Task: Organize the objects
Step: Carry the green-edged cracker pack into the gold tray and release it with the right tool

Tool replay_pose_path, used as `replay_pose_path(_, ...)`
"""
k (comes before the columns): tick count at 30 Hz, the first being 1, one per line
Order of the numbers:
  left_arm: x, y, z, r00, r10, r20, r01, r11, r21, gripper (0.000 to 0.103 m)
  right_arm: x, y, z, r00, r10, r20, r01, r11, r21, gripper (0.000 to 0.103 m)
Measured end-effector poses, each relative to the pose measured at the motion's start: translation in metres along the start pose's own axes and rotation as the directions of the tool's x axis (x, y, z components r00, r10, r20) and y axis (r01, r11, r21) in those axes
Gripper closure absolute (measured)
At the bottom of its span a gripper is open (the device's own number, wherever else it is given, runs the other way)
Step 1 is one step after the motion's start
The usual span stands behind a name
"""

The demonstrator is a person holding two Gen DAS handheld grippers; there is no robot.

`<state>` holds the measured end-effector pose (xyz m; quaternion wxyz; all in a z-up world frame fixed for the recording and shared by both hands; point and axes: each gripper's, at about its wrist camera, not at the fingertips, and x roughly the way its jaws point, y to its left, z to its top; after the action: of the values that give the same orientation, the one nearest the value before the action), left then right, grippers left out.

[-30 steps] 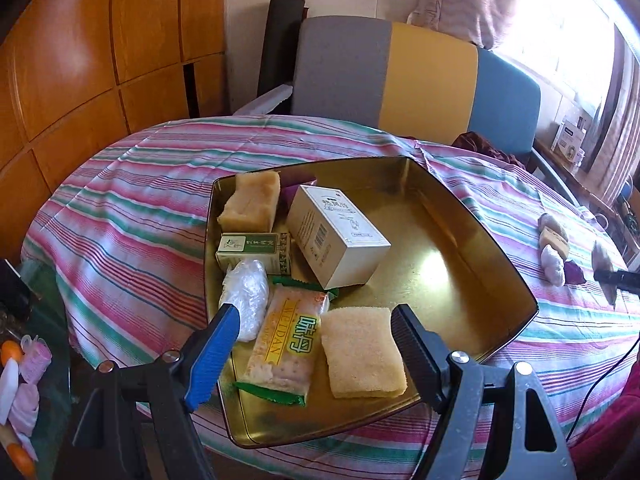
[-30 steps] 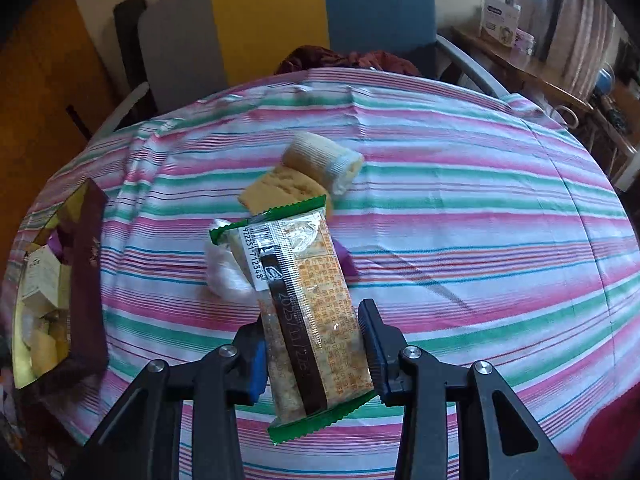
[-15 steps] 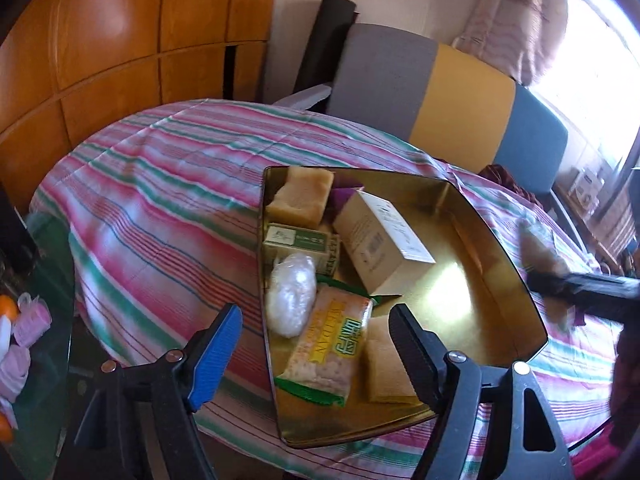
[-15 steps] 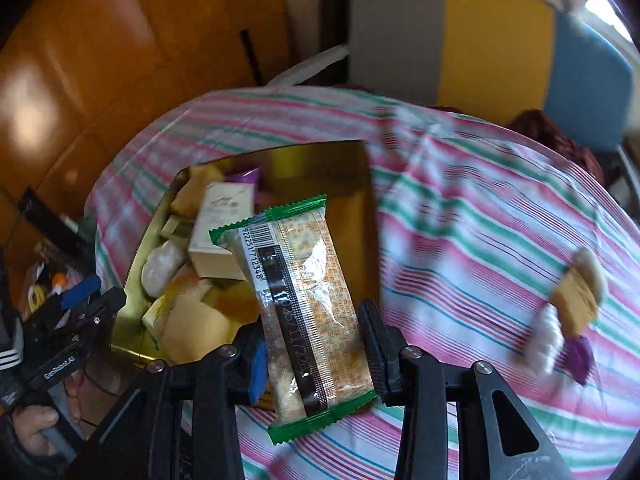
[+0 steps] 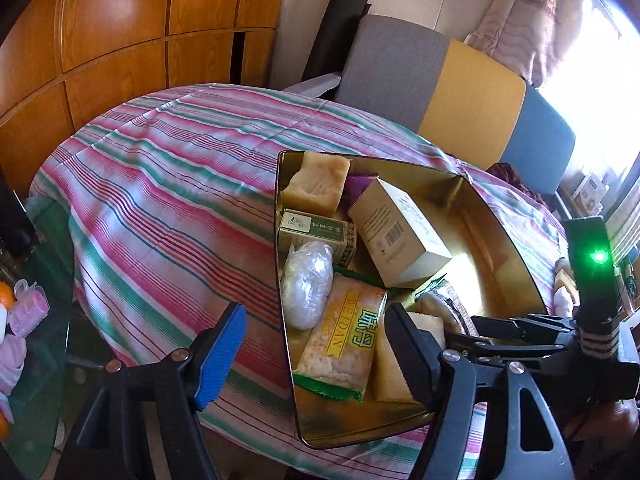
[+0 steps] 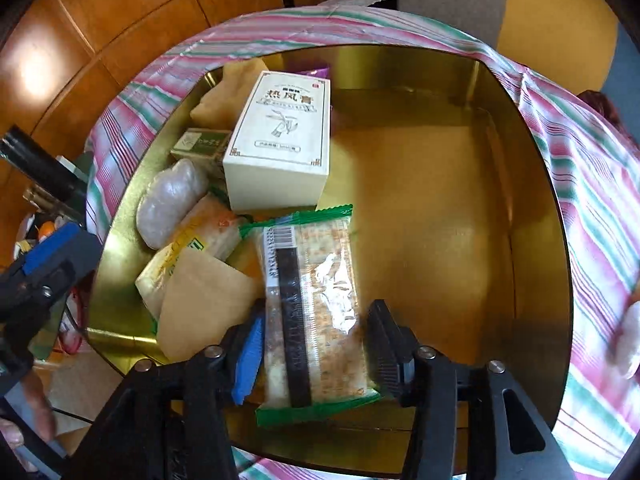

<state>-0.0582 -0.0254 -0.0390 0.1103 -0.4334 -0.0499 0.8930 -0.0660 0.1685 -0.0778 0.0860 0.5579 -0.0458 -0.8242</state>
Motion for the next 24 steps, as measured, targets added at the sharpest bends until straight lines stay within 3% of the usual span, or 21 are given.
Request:
replay_pose_path(8,-0.008,-0.012,0.000,1.000,-0.003,0.024,0.002,0.999,0.038,0.030,-0.016,-0.012,-0.010,0.996,0.065,0.067,-0.067,0.997,0.041,0.039)
replay_pose_path(24,-0.025,-0.047,-0.001,0.998,-0.032,0.054,0.024,0.990,0.141,0.030,-0.082,-0.020,-0.019,0.969,-0.051,0.243,0.055,0.998,-0.007,0.024)
